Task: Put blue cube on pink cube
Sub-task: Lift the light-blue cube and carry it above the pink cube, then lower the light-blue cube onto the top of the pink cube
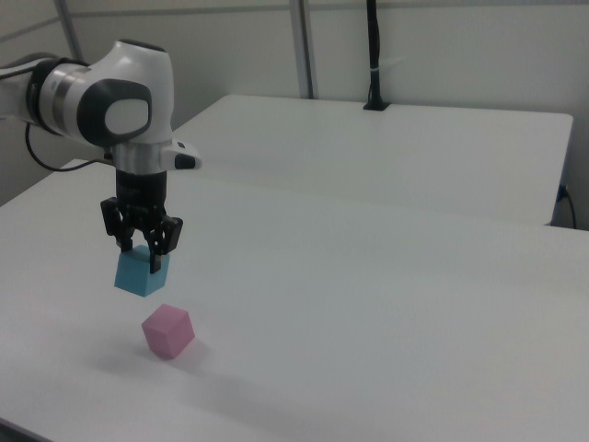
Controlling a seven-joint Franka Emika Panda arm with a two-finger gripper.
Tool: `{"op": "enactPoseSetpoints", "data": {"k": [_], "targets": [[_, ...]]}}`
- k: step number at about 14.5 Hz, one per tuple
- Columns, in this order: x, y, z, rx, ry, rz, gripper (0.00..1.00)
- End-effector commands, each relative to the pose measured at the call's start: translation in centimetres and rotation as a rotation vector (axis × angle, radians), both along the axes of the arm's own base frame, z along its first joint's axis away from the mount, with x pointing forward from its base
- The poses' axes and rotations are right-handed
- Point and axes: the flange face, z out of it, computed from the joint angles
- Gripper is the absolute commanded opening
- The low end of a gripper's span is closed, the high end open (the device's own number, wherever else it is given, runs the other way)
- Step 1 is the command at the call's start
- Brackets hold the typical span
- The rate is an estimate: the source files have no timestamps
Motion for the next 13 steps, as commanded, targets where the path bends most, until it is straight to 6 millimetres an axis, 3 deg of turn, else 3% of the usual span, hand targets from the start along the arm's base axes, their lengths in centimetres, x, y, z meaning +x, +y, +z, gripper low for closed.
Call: {"op": "enactPoseSetpoints", "data": {"k": [1,9,13], "targets": [[-0.5,0.1,-1.6,-0.044,-0.077,-0.05,0.57],[-0.8,1.0,-5.4,-0.11,-0.116,-0.053,0.57],[-1.0,1.8,-5.8,-0.115,-0.108,-0.036,0.57]]}}
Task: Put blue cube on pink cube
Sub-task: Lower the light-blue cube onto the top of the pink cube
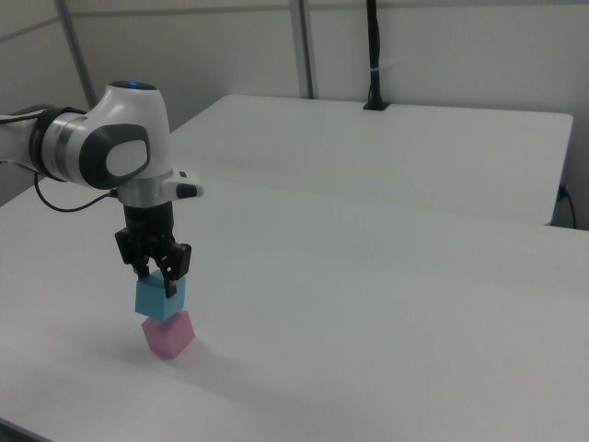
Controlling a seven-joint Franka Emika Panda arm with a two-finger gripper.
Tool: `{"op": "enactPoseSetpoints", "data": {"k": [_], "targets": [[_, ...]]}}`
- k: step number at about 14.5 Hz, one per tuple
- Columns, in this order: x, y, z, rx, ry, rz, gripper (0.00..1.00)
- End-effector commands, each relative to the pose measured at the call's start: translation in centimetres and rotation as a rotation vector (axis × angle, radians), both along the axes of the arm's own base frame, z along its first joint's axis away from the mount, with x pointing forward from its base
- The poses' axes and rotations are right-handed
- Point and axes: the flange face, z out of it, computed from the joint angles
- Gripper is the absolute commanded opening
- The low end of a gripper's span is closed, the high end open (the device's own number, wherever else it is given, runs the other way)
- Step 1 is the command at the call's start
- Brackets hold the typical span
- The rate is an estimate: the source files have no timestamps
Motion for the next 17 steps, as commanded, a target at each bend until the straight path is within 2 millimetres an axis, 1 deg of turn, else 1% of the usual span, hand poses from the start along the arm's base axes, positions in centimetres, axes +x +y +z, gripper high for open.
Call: {"op": "enactPoseSetpoints", "data": {"k": [1,9,10,11,13,14,15,17], "targets": [[-0.68,1.15,-0.43,-0.024,-0.016,0.006,0.57],[-0.22,1.21,-0.94,-0.029,-0.027,0.009,0.57],[-0.17,1.18,-1.24,-0.033,-0.021,0.011,0.58],[-0.17,1.18,-1.25,-0.033,-0.021,0.011,0.62],[-0.24,1.09,-1.29,-0.045,-0.016,0.018,0.81],[-0.23,1.03,-1.29,-0.053,-0.016,0.023,0.87],[-0.23,1.0,-1.29,-0.057,-0.017,0.024,0.91],[-0.25,0.97,-1.3,-0.061,-0.015,0.023,0.93]]}}
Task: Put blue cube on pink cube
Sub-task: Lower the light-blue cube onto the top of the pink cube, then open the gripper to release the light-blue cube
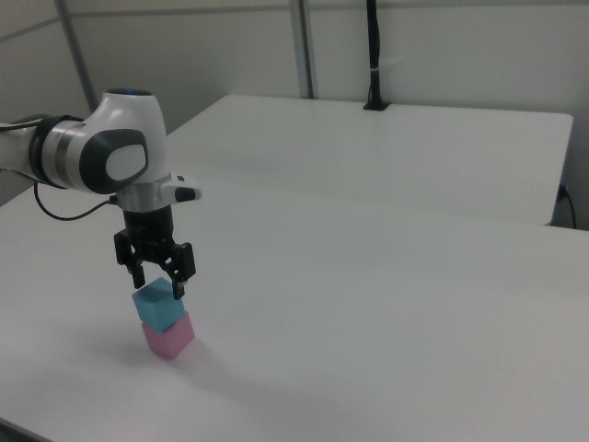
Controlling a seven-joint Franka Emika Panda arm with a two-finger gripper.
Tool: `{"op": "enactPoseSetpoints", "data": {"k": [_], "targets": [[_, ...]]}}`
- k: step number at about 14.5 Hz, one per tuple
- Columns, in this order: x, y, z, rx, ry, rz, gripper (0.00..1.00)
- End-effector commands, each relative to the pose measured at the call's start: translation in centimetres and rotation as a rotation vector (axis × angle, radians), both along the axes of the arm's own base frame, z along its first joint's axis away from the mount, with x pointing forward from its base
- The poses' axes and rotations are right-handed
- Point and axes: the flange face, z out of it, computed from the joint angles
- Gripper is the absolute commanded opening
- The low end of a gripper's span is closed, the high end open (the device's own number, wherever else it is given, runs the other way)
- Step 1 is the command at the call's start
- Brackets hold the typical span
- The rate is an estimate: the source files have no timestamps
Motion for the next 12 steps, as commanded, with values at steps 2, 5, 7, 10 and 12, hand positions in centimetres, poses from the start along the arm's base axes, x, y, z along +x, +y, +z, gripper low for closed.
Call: {"op": "enactPoseSetpoints", "data": {"k": [2,5,7,10,12], "targets": [[-0.3,0.3,-0.1,-0.028,-0.018,-0.007,0.95],[0.0,-0.5,1.5,-0.027,-0.037,-0.026,0.99],[0.7,-2.0,4.2,-0.026,-0.049,-0.057,1.0],[1.9,-4.2,10.0,-0.019,-0.076,-0.106,1.0],[2.4,-6.0,14.5,-0.017,-0.123,-0.164,1.0]]}}
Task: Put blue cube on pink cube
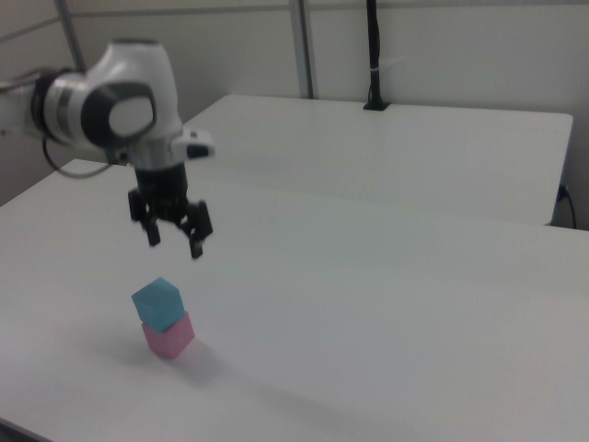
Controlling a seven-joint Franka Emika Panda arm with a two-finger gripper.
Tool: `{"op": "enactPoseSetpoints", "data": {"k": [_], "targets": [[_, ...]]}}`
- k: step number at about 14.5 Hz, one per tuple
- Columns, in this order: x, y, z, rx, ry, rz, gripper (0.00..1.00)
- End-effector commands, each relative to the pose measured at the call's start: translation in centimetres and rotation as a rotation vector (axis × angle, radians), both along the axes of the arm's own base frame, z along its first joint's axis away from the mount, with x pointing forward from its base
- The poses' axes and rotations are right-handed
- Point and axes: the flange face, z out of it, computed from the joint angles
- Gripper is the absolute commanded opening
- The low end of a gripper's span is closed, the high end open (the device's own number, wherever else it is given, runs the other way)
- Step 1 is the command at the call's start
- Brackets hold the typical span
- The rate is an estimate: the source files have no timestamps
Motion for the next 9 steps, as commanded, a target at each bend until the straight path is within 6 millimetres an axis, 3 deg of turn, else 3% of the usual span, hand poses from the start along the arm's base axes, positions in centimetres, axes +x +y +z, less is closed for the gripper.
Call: {"op": "enactPoseSetpoints", "data": {"k": [1,3,5,9], "targets": [[0.7,-3.1,8.8,-0.01,-0.082,-0.112,1.0],[1.0,-4.8,13.7,-0.011,-0.177,-0.142,1.0],[1.1,-6.7,15.7,-0.014,-0.224,-0.156,1.0],[1.4,-8.2,16.0,-0.031,-0.24,-0.087,1.0]]}}
